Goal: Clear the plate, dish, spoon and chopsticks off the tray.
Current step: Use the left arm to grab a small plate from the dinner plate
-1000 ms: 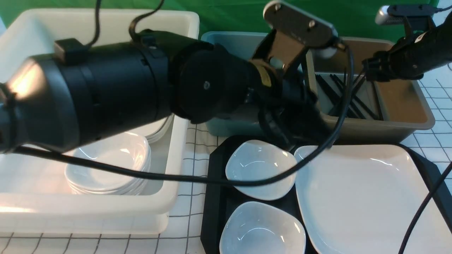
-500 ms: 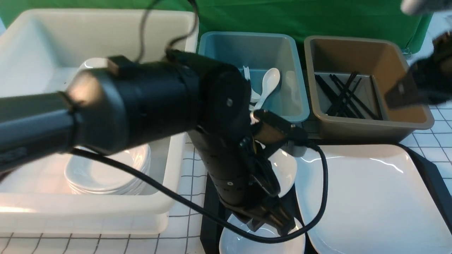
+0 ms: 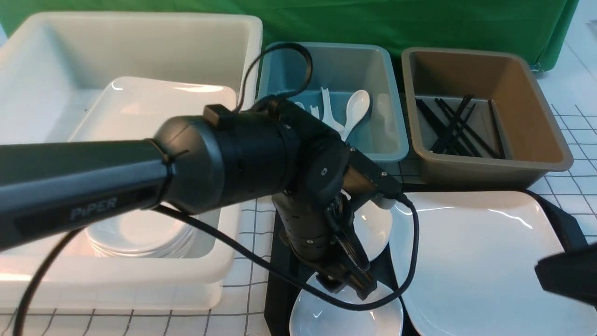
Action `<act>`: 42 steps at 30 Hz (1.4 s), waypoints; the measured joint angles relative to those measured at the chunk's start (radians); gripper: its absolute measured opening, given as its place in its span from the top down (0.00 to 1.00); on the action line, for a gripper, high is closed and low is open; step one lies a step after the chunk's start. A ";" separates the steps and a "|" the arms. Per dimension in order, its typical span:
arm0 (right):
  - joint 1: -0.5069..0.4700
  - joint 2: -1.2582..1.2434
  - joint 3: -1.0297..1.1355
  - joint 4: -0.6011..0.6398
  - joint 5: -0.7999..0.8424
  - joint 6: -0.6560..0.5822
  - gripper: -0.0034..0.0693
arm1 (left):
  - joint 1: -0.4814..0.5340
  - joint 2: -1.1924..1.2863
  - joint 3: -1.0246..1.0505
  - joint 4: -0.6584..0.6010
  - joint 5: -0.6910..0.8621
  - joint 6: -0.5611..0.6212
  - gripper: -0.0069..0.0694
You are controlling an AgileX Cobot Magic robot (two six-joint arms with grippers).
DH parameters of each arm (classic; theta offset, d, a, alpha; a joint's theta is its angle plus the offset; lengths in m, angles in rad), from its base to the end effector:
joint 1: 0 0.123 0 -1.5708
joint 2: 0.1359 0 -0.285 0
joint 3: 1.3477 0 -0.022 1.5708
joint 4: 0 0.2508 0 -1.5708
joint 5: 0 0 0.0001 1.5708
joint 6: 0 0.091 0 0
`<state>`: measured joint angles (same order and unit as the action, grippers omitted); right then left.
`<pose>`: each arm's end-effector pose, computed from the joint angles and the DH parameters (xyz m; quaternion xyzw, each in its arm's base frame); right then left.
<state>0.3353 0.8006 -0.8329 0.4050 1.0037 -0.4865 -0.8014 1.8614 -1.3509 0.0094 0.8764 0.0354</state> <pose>0.1169 0.0728 0.3400 -0.3275 0.8635 0.1706 0.3436 0.2648 -0.2724 0.2118 0.4048 0.9043 -0.0468 0.1268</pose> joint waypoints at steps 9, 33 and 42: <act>0.003 -0.117 0.008 0.043 0.000 -0.063 0.94 | 0.000 0.071 0.000 0.088 -0.021 -0.094 0.21; 0.003 -0.121 0.008 0.043 -0.052 -0.065 0.95 | 0.001 0.106 -0.011 -0.009 0.006 -0.100 0.67; 0.003 -0.121 0.008 0.043 -0.054 -0.065 0.95 | 0.000 -0.055 -0.010 -0.015 0.030 -0.123 0.89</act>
<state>0.3387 0.6796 -0.8245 0.4484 0.9501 -0.5516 -0.8013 1.8063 -1.3606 -0.0056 0.9064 -0.0871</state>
